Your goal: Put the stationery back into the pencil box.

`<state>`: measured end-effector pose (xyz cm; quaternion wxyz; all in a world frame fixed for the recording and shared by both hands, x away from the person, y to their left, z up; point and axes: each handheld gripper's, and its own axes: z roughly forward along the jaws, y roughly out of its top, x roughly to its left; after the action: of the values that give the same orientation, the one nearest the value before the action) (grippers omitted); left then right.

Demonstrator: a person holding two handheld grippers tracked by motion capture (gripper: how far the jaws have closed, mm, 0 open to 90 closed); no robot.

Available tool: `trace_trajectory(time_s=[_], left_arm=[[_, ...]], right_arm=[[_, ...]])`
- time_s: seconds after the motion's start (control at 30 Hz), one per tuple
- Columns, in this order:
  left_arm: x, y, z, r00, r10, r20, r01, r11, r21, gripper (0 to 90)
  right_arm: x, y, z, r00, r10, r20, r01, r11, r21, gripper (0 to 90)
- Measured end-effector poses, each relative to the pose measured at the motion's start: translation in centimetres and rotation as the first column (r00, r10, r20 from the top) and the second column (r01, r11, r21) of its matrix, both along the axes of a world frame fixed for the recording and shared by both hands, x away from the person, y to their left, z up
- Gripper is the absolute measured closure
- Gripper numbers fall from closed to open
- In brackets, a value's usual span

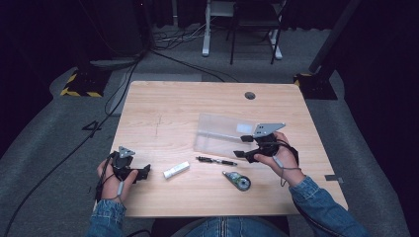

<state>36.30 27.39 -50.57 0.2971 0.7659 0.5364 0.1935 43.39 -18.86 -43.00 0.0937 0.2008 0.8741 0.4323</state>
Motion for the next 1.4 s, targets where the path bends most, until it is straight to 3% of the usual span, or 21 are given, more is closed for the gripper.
trace_trajectory(time_s=[0.4,0.63,0.97,1.1,1.4], left_arm=[[-0.1,-0.1,0.0,1.0000,0.004,0.002,-0.004,1.0000,-0.001,0.6],[-0.1,-0.1,0.0,1.0000,0.005,0.006,-0.005,1.0000,-0.002,0.7],[-0.2,-0.1,0.0,1.0000,0.004,0.004,-0.004,1.0000,-0.004,0.7],[-0.3,-0.1,0.0,1.0000,0.004,0.003,-0.004,1.0000,-0.005,0.7],[-0.3,-0.1,0.0,1.0000,-0.002,0.005,0.002,1.0000,-0.002,0.7]], right_arm=[[-0.8,2.5,-0.4,0.9956,0.094,-0.001,-0.094,0.995,-0.025,44.5],[-1.2,4.2,-1.4,0.9882,0.153,-0.009,-0.153,0.984,-0.093,47.7],[-1.1,5.8,-2.2,0.9872,0.155,-0.037,-0.159,0.973,-0.166,52.5],[-1.0,6.2,-2.8,0.9844,0.158,-0.078,-0.170,0.968,-0.184,57.3],[-0.6,7.2,-3.5,0.9844,0.164,-0.063,-0.175,0.955,-0.241,69.1]])
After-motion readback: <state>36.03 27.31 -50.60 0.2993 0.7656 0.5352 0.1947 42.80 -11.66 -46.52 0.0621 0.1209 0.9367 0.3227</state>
